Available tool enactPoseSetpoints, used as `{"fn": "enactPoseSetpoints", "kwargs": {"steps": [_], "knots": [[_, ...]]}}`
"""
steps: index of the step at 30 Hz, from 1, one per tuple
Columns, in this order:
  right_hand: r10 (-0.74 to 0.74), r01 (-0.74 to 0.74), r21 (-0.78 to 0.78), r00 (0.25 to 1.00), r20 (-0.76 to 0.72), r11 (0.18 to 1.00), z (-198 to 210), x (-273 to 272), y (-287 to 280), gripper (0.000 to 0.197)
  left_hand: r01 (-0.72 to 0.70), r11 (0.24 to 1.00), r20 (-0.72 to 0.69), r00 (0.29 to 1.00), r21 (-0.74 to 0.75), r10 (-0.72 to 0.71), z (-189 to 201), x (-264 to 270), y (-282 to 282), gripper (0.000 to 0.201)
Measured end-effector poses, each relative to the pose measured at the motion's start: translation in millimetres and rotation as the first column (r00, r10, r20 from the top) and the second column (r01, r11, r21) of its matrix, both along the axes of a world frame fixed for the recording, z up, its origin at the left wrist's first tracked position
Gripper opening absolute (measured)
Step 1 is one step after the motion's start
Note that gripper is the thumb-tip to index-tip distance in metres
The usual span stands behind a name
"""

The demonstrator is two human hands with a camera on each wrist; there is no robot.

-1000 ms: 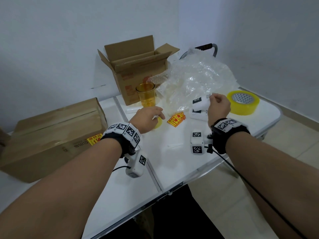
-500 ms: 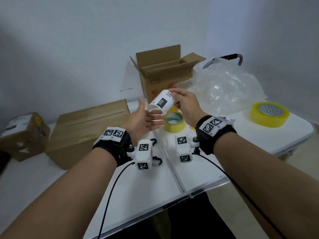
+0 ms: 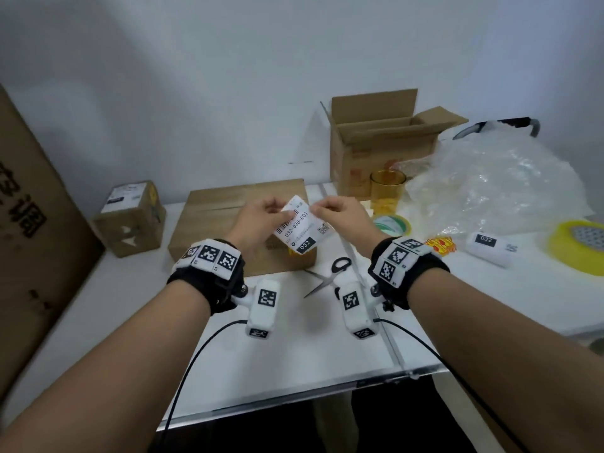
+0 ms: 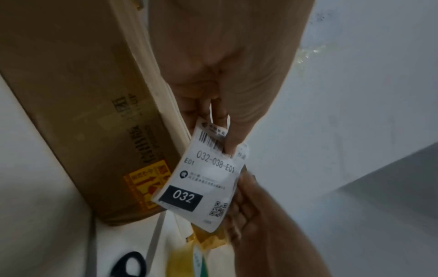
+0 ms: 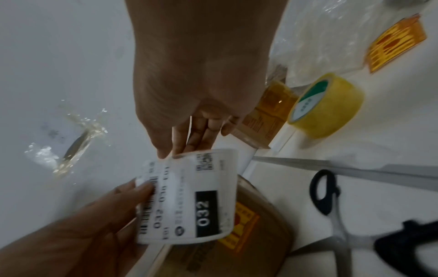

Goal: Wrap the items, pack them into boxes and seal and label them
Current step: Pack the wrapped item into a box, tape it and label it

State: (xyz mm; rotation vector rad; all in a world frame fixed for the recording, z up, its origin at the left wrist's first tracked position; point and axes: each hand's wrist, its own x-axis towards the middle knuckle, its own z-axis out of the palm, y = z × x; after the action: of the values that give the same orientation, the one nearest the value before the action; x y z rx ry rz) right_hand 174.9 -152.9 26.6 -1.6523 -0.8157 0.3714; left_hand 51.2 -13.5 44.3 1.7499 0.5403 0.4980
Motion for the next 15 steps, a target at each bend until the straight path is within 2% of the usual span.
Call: {"fn": "enactPoseSetpoints", "kwargs": {"steps": [3,5,11,15], "knots": [[0.005,-0.006,0.014,0.998,0.058,1.0,7.4,-12.3,13.6,0.013,-0.017,0.997,0.026,1.0,0.072,0.015,-3.0,-5.1,-6.8,0.013],[-0.02,0.018,0.022,0.993,0.114,1.0,9.2,-16.7,17.6,0.012,-0.01,0.997,0.044,0.999,0.07,0.007,-5.0,-7.1,-8.2,0.014],[-0.118,0.11,0.057,0.979,0.167,0.992,2.7,-13.9,15.0,0.016,0.089,0.984,0.067,0.995,-0.153,-0.079,-7.6,-15.7,-4.2,0.007],[-0.122,0.11,0.069,0.973,0.194,0.991,-2.2,-15.7,12.6,0.015,0.108,0.977,0.041,0.994,-0.184,-0.102,-9.3,-23.8,-1.1,0.003]]}}
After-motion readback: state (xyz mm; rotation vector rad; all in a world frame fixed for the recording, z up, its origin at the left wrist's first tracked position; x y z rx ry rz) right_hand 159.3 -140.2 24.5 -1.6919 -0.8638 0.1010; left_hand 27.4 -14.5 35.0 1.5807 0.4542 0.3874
